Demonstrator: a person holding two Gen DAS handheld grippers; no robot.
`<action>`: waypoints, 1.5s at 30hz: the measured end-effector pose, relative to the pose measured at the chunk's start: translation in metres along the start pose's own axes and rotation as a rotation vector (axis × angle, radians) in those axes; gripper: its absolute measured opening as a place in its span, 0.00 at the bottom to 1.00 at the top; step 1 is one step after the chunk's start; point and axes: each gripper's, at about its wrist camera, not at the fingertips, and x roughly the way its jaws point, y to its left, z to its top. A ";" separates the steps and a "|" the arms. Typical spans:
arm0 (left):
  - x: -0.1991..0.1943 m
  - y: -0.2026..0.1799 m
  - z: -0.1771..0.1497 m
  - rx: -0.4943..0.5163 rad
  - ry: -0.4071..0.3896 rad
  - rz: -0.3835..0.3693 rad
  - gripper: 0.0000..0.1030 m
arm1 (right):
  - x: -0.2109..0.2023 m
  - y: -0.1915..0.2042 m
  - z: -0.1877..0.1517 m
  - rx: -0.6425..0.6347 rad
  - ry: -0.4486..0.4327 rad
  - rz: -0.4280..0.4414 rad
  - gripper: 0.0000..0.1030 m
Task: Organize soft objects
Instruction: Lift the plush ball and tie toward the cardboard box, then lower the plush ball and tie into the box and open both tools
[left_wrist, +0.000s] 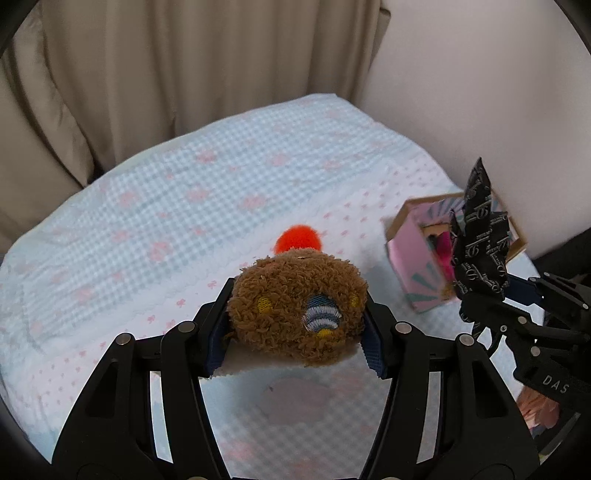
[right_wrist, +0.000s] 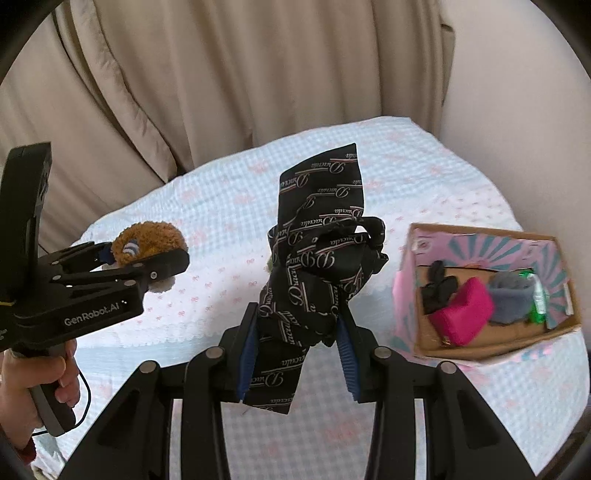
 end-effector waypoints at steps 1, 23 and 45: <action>-0.008 -0.005 0.003 -0.006 -0.004 -0.003 0.54 | -0.009 -0.003 0.001 0.008 -0.004 -0.004 0.35; -0.022 -0.209 0.064 -0.082 0.000 0.027 0.54 | -0.111 -0.190 0.034 0.008 0.015 0.004 0.35; 0.197 -0.281 0.082 -0.159 0.270 0.077 0.56 | 0.041 -0.300 0.032 -0.110 0.267 0.117 0.35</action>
